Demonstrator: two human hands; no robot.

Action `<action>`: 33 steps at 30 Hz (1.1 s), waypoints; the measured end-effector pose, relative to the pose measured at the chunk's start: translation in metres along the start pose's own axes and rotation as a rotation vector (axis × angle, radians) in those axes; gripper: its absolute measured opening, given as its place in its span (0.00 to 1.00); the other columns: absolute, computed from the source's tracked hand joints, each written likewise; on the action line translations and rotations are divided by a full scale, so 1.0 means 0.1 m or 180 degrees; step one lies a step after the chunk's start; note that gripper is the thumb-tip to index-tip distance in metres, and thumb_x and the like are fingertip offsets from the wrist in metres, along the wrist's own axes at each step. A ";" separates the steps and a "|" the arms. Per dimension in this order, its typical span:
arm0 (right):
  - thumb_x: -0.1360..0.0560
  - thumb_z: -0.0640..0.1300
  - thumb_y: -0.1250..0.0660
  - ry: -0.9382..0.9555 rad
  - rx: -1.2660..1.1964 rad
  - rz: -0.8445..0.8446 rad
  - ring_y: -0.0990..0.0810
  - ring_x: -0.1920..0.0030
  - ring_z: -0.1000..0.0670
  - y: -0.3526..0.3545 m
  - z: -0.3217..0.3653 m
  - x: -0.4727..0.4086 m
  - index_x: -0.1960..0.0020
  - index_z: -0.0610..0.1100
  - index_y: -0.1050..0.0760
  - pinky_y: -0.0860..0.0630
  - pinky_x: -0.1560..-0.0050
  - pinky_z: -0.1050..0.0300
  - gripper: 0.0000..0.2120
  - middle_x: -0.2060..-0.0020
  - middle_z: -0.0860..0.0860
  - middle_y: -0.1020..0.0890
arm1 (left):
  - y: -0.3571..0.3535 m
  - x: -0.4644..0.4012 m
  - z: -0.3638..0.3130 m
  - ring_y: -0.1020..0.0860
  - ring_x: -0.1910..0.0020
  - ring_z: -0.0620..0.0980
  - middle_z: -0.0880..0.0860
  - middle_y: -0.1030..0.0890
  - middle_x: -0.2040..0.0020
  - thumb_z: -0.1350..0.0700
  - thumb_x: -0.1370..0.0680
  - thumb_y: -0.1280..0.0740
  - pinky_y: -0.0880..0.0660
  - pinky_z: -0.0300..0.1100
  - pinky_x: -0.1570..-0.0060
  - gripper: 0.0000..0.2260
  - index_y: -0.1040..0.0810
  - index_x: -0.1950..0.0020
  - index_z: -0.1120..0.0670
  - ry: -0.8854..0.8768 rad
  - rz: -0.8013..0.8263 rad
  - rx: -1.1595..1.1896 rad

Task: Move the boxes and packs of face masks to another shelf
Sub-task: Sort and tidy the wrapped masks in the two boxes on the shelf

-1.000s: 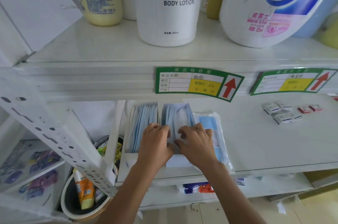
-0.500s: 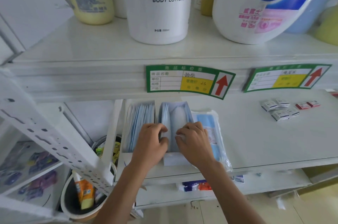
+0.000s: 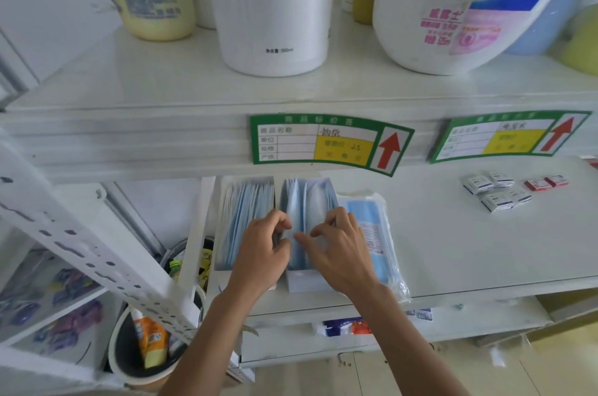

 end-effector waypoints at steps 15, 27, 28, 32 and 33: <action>0.26 0.36 0.32 -0.0152 -0.1073 -0.0620 0.28 0.54 0.55 0.07 -0.19 0.02 0.65 0.41 0.31 0.34 0.54 0.67 0.11 0.57 0.55 0.28 | 0.04 0.03 -0.01 0.24 0.50 0.39 0.41 0.21 0.55 0.59 0.25 0.29 0.31 0.30 0.54 0.10 0.22 0.48 0.47 -0.0045 -0.0125 -0.0036; 0.27 0.47 0.39 0.0337 0.0160 0.0070 0.36 0.33 0.50 -0.04 0.09 0.11 0.47 0.61 0.17 0.39 0.39 0.51 0.17 0.35 0.58 0.28 | -0.01 0.03 0.05 0.25 0.49 0.40 0.43 0.23 0.51 0.49 0.25 0.27 0.27 0.35 0.52 0.11 0.23 0.44 0.45 0.0000 -0.0002 -0.0062; 0.27 0.48 0.38 0.0336 0.0290 0.0106 0.36 0.33 0.50 -0.05 0.07 0.12 0.45 0.61 0.18 0.38 0.39 0.51 0.17 0.35 0.58 0.27 | -0.01 0.03 0.06 0.25 0.49 0.40 0.44 0.22 0.51 0.54 0.25 0.27 0.29 0.35 0.52 0.12 0.24 0.44 0.45 0.0012 -0.0018 -0.0109; 0.25 0.52 0.38 0.0307 0.0442 0.0123 0.36 0.33 0.52 -0.04 0.03 0.13 0.41 0.56 0.18 0.37 0.38 0.49 0.16 0.36 0.58 0.26 | 0.04 0.01 0.07 0.22 0.52 0.38 0.43 0.20 0.52 0.61 0.26 0.28 0.29 0.27 0.56 0.14 0.24 0.46 0.45 0.0158 -0.0130 0.0181; 0.24 0.52 0.39 0.0318 0.0441 0.0116 0.36 0.33 0.52 -0.04 0.04 0.13 0.41 0.55 0.18 0.37 0.38 0.49 0.15 0.36 0.58 0.26 | 0.07 0.00 0.09 0.21 0.54 0.37 0.43 0.19 0.53 0.61 0.26 0.28 0.28 0.26 0.57 0.14 0.24 0.46 0.46 0.0217 -0.0184 0.0353</action>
Point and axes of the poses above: each hand's wrist, its own x-axis away from the middle knuckle, its own y-axis out of the back of the hand, z = x × y, the point moved 9 cm from there along -x, towards the middle knuckle
